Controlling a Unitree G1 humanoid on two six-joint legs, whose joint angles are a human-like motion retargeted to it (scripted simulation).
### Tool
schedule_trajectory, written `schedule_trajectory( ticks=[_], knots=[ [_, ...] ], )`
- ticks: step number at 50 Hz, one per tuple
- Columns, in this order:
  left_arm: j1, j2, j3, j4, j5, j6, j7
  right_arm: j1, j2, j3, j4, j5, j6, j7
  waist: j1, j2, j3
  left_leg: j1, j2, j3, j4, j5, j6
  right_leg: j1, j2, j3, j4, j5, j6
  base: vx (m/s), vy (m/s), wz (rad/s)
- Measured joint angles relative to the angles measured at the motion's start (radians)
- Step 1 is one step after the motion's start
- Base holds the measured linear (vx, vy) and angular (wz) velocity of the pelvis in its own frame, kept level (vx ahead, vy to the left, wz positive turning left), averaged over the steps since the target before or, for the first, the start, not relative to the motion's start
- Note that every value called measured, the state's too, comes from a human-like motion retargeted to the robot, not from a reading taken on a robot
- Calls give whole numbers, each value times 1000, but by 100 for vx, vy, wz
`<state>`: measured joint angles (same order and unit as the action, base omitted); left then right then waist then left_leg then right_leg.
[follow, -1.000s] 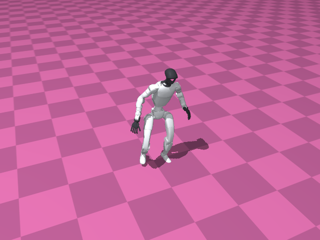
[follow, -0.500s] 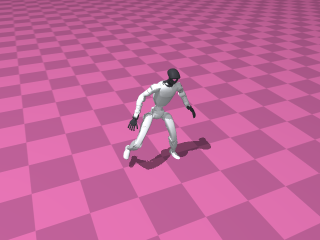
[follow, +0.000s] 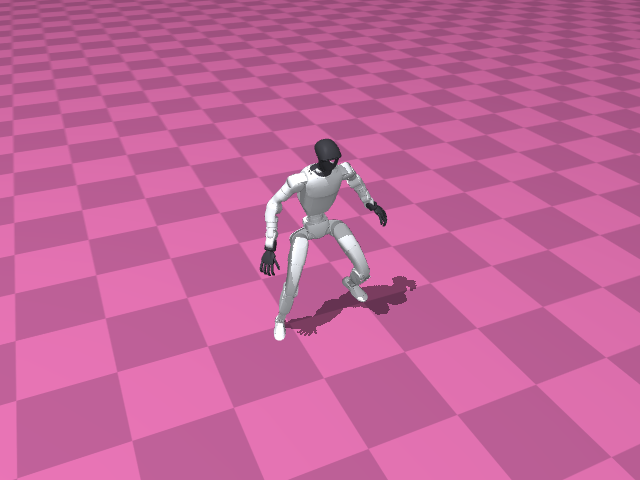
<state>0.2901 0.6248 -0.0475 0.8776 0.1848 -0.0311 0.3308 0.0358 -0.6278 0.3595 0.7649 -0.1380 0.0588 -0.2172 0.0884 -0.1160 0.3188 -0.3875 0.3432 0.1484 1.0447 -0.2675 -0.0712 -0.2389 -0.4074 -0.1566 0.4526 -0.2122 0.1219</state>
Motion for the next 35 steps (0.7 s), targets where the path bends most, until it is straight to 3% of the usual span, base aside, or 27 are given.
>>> schedule_trajectory(
  ticks=[5, 10, 14, 19, 23, 27, 30, 35],
  knots=[
    [8, -13, -15, -10, 21, -15, -94, 26, -24, -20, 57, 67, 8, 94, -6, 3, -65, -241, -112, 75, 422, -123, 39, -39, 9, -61, -3, 0, -14, 3, -27, 57],
    [14, -7, -9, -7, 9, -25, -128, 8, -14, -40, 127, 103, 6, 100, -5, -2, -100, -345, -193, 89, 496, -143, 52, -62, 51, -106, 2, -12, -31, 4, -22, 28],
    [29, 10, 9, -15, 32, -23, -142, 3, -1, -56, 122, 138, -10, 87, 13, -11, -108, -281, -252, 60, 238, -96, 45, -50, 106, -115, -22, -3, -29, 8, -14, -25],
    [24, 42, 25, -30, -7, -25, -146, -4, 15, -76, 114, 198, -32, 70, 55, -22, -87, -36, -313, 35, -362, 9, 12, -27, 170, -93, -28, -3, -10, 9, -3, -61],
    [-8, 56, 28, -7, -91, -19, -133, -11, 35, -122, 130, 261, -41, 60, 38, -10, -58, 134, -305, 68, -592, -84, 51, -60, 188, -88, 116, 14, 4, 4, 7, -6],
    [-64, 63, 18, 40, -161, 1, -104, -3, 50, -179, 143, 293, -37, 69, -22, 14, -21, 153, -278, 16, -569, -74, 52, -179, 174, -19, 404, 86, -2, 0, 6, 57],
    [-87, 82, 11, 52, -185, 6, -83, 19, 56, -194, 137, 291, -38, 65, -50, 44, -12, 152, -232, -16, -551, -73, 29, -247, 161, 1, 568, 3, -33, 1, 0, 38],
    [-111, 115, 12, 57, -196, 8, -92, 36, 60, -179, 132, 241, -38, 83, -32, 87, -11, 156, -131, -25, -562, -51, 19, -368, 126, 7, 850, -147, -145, 0, -8, -18]
  ],
)
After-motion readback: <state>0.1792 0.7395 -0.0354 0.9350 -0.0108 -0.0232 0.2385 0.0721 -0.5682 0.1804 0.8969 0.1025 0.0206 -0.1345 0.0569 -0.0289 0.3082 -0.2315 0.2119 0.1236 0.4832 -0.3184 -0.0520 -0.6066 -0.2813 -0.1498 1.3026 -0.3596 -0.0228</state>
